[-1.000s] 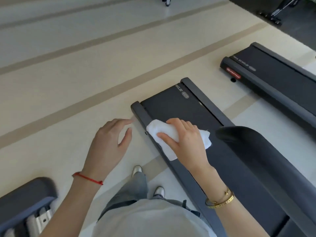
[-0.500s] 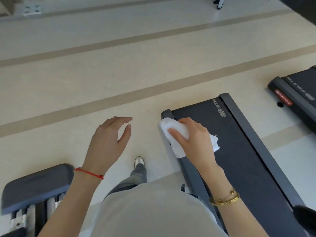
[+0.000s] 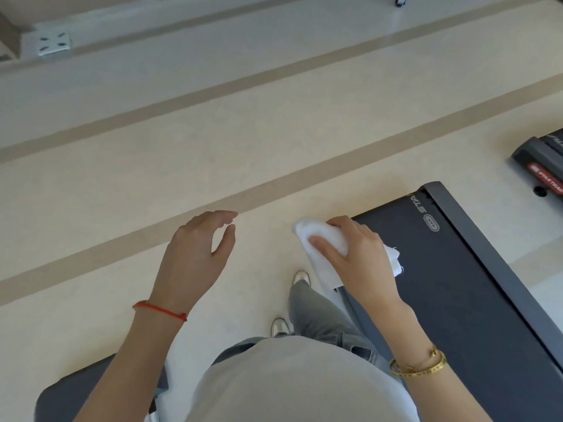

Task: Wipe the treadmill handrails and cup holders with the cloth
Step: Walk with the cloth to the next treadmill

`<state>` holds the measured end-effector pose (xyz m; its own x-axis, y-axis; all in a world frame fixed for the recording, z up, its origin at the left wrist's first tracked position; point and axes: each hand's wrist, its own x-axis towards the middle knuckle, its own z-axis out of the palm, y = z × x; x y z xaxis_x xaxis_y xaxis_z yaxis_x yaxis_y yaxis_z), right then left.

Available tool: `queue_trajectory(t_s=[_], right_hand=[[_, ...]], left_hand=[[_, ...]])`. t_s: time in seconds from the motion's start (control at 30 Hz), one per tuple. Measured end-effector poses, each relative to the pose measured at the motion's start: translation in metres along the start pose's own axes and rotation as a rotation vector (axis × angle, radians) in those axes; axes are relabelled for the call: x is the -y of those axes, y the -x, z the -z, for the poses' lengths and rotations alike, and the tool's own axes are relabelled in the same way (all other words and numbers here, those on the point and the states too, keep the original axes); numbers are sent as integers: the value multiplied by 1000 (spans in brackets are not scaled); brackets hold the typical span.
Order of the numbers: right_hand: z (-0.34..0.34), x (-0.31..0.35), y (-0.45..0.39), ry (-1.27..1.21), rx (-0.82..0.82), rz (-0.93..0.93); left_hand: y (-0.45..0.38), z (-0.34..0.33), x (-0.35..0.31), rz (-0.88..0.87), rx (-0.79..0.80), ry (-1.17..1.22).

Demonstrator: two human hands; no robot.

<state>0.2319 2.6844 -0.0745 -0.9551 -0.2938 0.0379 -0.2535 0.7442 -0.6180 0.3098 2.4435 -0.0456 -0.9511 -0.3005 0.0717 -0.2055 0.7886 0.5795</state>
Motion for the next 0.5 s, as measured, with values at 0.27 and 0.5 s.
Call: queue_trajectory(t_s=[0.27, 0.5], right_hand=[[-9, -14, -152, -26, -39, -46], [21, -34, -315, -33, -94, -64]], left_hand=[[-159, -28, 9, -17, 60, 13], [-333, -42, -22, -82, 51, 20]])
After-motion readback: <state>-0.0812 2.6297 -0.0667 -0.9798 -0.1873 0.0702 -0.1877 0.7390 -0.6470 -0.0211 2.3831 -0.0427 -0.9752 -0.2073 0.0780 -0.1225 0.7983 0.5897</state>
